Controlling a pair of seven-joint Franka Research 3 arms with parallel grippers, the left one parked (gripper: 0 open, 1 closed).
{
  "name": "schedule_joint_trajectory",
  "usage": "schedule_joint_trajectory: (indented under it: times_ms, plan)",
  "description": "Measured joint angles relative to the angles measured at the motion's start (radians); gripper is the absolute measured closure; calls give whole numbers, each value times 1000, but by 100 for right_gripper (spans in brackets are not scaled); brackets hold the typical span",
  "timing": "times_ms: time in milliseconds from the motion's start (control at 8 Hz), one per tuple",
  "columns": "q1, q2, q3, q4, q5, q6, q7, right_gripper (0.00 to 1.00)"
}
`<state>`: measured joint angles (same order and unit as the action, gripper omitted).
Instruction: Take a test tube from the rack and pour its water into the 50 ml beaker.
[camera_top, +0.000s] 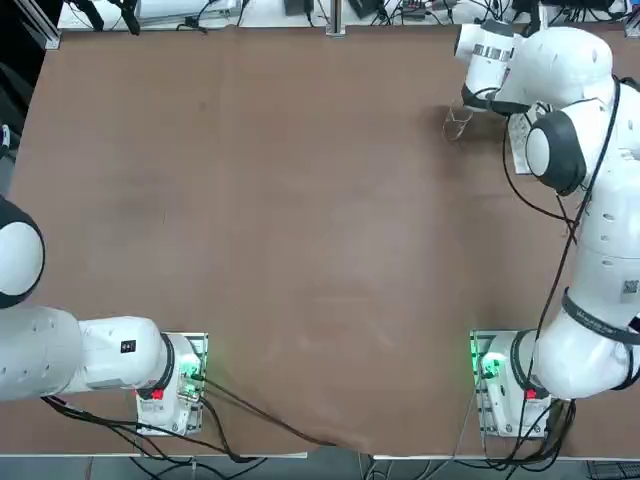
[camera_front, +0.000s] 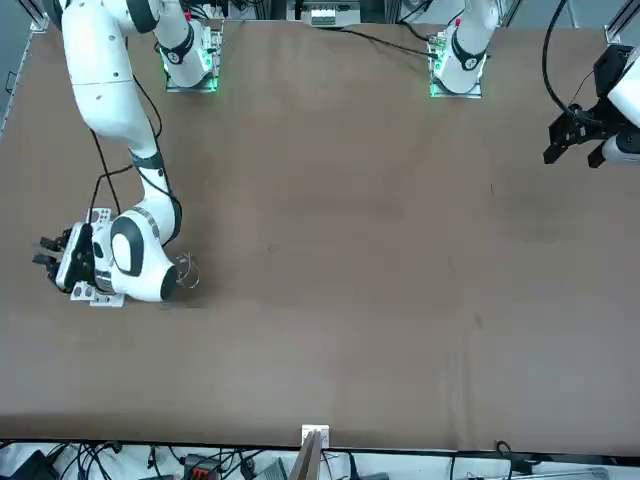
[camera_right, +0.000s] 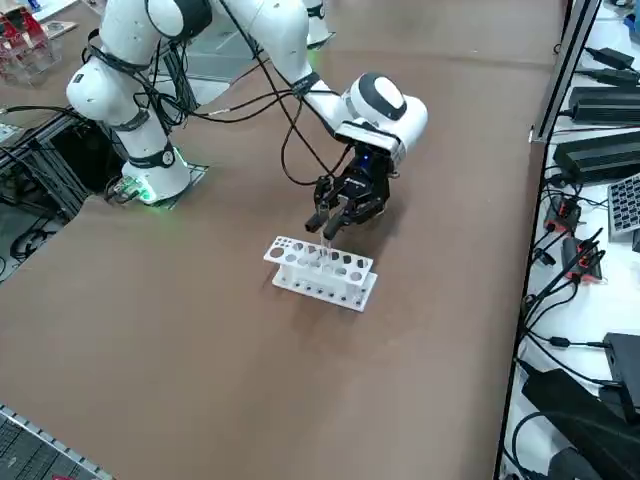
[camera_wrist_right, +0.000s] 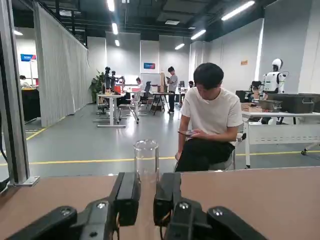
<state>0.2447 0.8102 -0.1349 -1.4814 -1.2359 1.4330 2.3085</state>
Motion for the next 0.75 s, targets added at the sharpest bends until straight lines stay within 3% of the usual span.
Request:
schedule_joint_trajectory:
  times_ms: [750]
  plan:
    - [0, 27, 2, 0, 0, 9, 10, 79]
